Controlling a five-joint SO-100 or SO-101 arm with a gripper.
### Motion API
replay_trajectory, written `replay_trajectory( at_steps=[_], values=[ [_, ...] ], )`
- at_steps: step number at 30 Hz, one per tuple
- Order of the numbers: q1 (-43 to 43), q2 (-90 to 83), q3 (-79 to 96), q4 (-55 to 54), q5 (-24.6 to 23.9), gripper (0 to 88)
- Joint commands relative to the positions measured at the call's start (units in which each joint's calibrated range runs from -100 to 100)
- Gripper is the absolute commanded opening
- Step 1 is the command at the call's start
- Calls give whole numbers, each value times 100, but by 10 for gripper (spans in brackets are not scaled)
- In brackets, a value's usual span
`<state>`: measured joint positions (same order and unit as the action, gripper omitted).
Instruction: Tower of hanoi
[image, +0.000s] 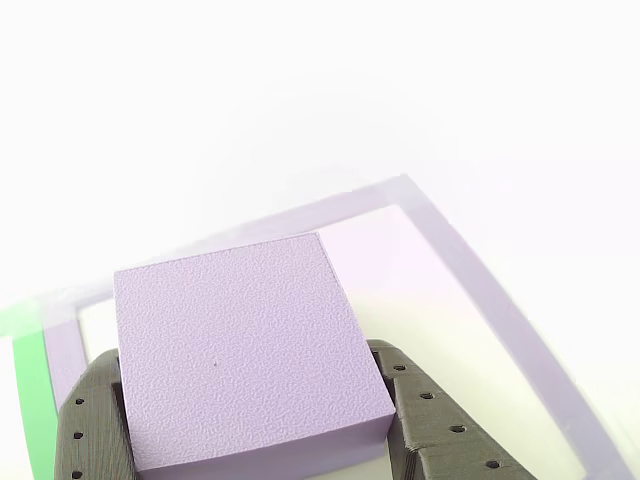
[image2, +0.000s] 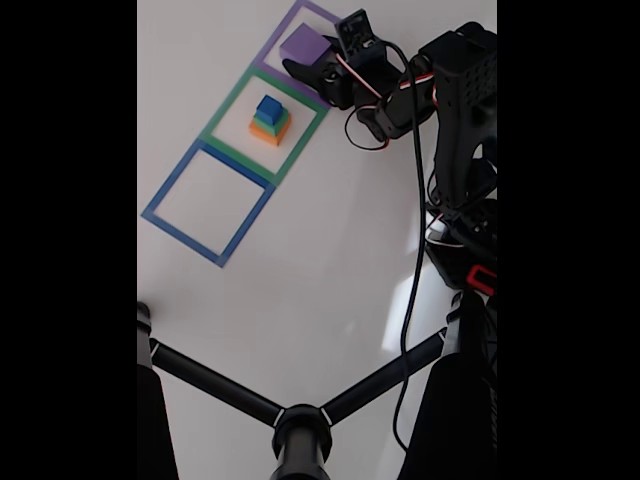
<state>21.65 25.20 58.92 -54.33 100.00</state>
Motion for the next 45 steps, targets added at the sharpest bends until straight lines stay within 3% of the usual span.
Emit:
replay_trajectory(
  at_steps=[1, 13, 25, 31, 36, 45],
  values=[
    [-142, -812, 81, 389, 0, 172],
    [-133, -3146, -601, 3563, 0, 171],
    [-746, -5625, -4156, 10510, 0, 167],
    [-1389, -5754, -6219, 12956, 0, 167],
    [-1983, -5899, -6674, 13636, 0, 167],
    [-3057, -6053, -6692, 13636, 0, 171]
  ],
)
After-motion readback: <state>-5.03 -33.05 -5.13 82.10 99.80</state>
